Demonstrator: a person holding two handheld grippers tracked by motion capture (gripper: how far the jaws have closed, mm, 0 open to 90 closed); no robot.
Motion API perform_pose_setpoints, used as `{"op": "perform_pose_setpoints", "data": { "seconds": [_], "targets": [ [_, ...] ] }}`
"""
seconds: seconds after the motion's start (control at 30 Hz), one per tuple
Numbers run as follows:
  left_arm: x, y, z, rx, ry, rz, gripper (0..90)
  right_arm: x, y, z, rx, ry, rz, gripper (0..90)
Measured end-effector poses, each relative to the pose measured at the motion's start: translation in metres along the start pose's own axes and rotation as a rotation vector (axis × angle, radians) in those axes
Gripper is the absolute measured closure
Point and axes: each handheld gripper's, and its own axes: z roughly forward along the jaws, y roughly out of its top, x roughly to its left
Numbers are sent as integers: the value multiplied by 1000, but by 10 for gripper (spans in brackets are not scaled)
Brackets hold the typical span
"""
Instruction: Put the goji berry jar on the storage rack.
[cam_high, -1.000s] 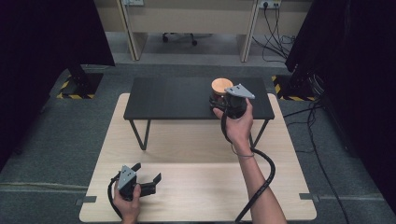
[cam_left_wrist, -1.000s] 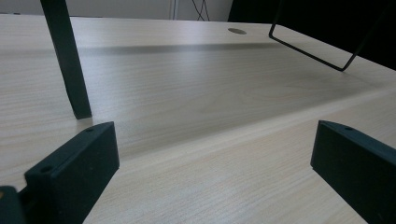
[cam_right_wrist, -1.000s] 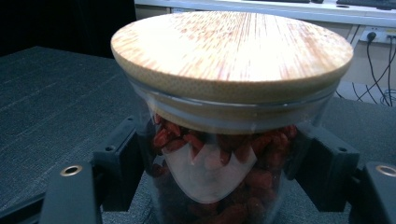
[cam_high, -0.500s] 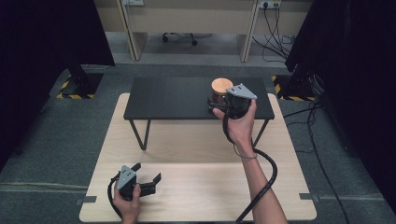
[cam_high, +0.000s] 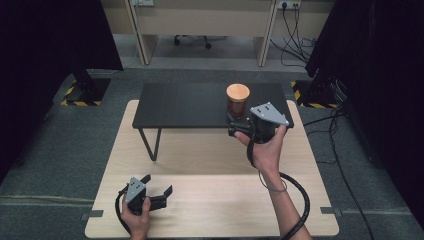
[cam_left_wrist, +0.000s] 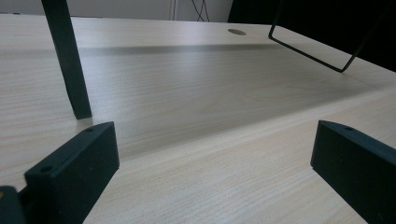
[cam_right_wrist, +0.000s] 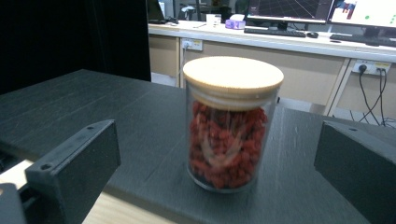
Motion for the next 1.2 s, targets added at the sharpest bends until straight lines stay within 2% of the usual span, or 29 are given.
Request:
{"op": "perform_pose_setpoints", "data": {
  "seconds": [0.37,0.83,1.2],
  "targets": [
    [0,0,0,-1,0,2,3,-3,-18,-27,-17,4,-18,3],
    [-2,-1,0,-3,4,9,3,-7,-51,-70,-53,22,-59,5],
    [-3,-1,0,-3,6,11,3,-13,-77,-96,-65,25,-47,5]
  ]
}}
